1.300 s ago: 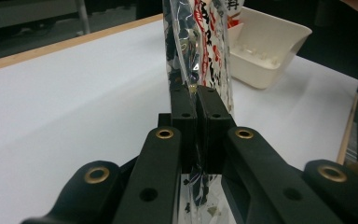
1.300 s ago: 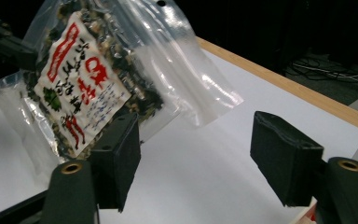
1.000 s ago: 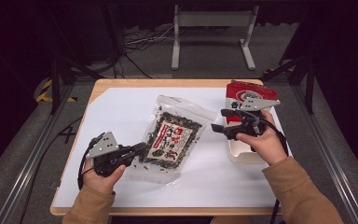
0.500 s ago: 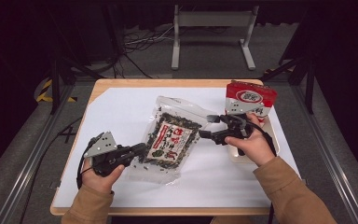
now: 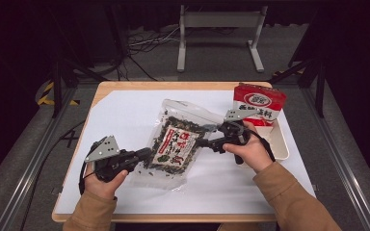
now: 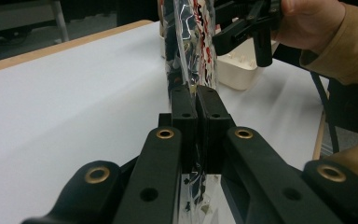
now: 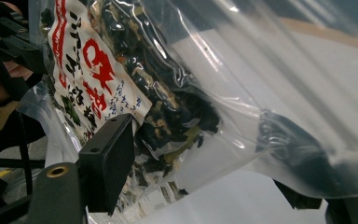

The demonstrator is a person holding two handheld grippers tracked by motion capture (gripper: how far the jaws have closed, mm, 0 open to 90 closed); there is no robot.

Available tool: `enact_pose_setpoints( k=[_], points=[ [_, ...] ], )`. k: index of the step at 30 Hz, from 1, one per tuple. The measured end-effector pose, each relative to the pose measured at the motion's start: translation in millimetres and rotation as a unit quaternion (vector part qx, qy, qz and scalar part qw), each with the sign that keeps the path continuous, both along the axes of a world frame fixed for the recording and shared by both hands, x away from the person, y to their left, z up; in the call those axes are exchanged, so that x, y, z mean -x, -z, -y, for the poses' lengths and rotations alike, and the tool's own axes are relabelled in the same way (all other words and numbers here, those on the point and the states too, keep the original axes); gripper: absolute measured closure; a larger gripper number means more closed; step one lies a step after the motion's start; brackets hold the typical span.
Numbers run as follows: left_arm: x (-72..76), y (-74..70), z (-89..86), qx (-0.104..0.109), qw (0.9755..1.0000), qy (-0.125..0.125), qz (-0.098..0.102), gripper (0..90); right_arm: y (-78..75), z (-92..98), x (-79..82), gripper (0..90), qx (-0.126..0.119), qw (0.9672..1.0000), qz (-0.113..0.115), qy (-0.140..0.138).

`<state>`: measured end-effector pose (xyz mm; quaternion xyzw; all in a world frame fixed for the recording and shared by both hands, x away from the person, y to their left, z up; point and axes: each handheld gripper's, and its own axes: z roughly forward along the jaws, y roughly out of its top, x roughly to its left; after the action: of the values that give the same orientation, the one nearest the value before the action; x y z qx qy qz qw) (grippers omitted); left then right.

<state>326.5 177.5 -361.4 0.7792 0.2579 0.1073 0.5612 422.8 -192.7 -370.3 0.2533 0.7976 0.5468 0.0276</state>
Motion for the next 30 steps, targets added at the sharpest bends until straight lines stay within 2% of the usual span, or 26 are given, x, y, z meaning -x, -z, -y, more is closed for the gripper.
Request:
enact_pose_setpoints(
  k=[6,9,12,14,19,20,23,27,30],
  points=[
    [-0.6,0.9,0.3,0.015,0.9998,0.011,-0.004,87.3,-0.5,-6.5,4.3,37.3,-0.02,0.9993,-0.017,-0.025],
    [-0.2,0.5,2.6,0.007,0.9999,0.008,0.001,87.4,-7.9,-11.8,11.9,46.0,-0.028,0.9989,0.002,-0.037],
    [-0.4,0.5,1.7,0.01,0.9999,0.005,0.001,87.5,-15.5,-12.2,16.1,54.2,-0.031,0.9982,0.015,-0.049],
    [-1.1,0.2,0.3,0.008,1.0,0.002,0.004,87.4,-18.8,-11.3,18.0,58.3,-0.036,0.9976,0.017,-0.057],
    [-4.1,2.7,-4.9,0.024,0.9997,-0.01,-0.004,86.2,-28.2,-6.7,25.4,73.5,-0.046,0.9938,0.006,-0.101],
    [-5.3,3.3,-6.2,0.031,0.9995,-0.008,-0.008,85.2,-31.1,-6.1,28.0,74.8,-0.052,0.9923,0.002,-0.113],
    [-7.5,5.2,-6.1,0.039,0.9992,-0.005,-0.008,83.4,-37.5,-6.1,34.0,75.9,-0.048,0.9919,0.004,-0.117],
    [-7.0,4.3,-3.3,0.037,0.9993,-0.006,0.005,76.5,-43.2,-2.6,36.0,76.1,-0.042,0.9921,-0.002,-0.118],
    [-6.9,3.9,-3.5,0.027,0.9995,-0.01,0.011,69.1,-46.9,1.1,37.9,76.1,-0.027,0.9936,0.001,-0.109]
  ],
)
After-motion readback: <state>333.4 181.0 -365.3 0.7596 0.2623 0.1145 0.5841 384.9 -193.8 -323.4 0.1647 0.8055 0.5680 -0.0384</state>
